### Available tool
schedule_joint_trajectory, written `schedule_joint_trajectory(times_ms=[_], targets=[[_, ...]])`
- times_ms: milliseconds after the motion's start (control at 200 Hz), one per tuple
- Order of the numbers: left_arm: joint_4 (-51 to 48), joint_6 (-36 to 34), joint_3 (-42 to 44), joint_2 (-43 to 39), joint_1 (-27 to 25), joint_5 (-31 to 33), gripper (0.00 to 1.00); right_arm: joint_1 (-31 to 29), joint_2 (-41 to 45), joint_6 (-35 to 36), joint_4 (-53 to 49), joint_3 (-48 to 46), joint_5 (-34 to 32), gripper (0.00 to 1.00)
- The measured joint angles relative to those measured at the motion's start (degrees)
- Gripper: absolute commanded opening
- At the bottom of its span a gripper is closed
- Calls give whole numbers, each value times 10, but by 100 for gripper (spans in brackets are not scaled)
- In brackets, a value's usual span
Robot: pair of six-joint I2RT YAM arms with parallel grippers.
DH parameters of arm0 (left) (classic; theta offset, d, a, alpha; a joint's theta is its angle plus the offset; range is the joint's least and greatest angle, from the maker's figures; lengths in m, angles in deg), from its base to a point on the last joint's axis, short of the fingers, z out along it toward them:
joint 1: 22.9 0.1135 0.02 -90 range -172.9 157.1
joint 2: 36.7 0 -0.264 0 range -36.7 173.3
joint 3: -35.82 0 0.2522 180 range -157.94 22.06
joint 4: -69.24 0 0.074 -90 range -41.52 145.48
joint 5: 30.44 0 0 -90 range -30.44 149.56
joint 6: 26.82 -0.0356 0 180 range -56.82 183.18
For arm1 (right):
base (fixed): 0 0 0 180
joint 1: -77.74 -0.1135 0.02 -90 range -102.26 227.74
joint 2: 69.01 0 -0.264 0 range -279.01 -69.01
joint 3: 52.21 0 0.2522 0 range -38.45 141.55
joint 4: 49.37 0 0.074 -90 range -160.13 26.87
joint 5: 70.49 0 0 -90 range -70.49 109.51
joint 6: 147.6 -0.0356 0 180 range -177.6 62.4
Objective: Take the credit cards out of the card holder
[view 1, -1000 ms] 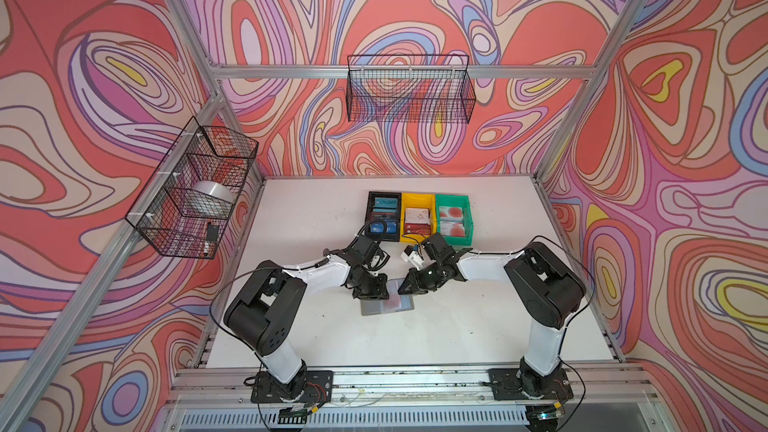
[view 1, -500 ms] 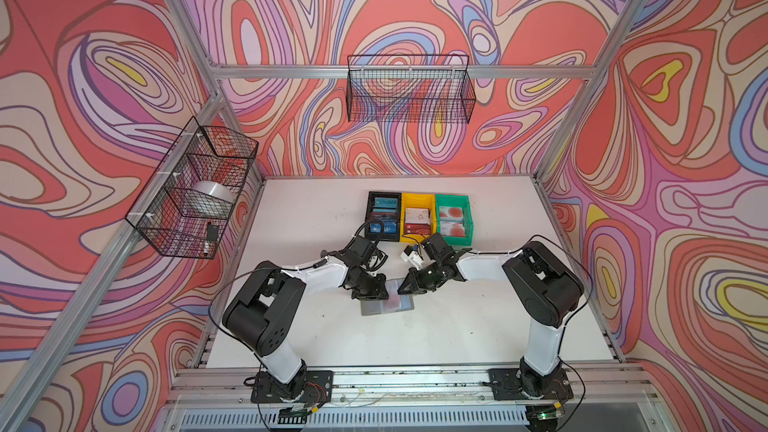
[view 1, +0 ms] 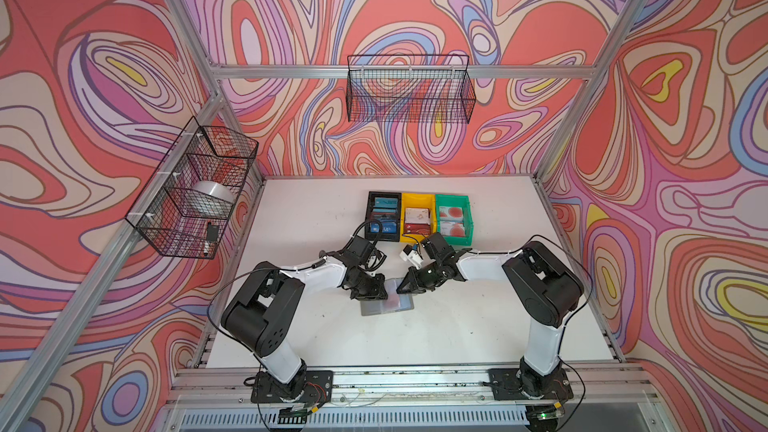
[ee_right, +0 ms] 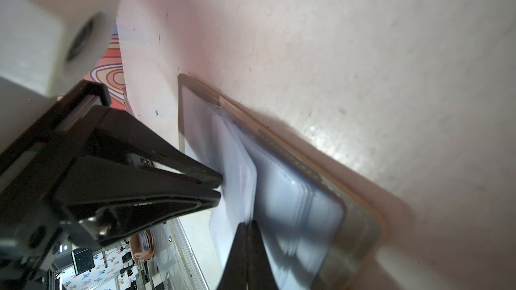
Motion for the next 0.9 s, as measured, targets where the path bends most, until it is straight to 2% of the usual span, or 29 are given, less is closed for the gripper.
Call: schedule_joint_trajectory(times_ms=[406, 901], targets=[[-53, -11, 5, -40, 17, 33, 17, -13, 0, -2, 20, 0, 36, 0], [-97, -15, 5, -107, 38, 51, 17, -15, 0, -1, 10, 5, 41, 0]])
